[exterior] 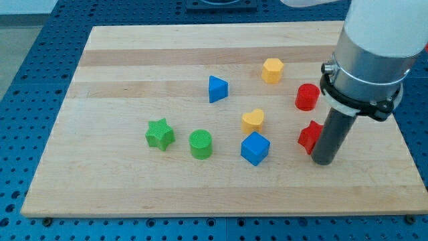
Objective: Place the green star diagonally to the green circle
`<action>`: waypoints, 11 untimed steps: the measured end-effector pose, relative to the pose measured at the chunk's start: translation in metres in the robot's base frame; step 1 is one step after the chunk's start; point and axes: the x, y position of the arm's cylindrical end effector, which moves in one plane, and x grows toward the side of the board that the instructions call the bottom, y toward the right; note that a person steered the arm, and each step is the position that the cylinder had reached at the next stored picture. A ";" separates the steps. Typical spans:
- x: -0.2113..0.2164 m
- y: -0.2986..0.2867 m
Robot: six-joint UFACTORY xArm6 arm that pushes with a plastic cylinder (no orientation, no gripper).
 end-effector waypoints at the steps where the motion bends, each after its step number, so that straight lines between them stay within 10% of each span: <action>1: -0.007 -0.001; 4: 0.036 -0.031; 7: 0.004 -0.262; 11: -0.045 -0.264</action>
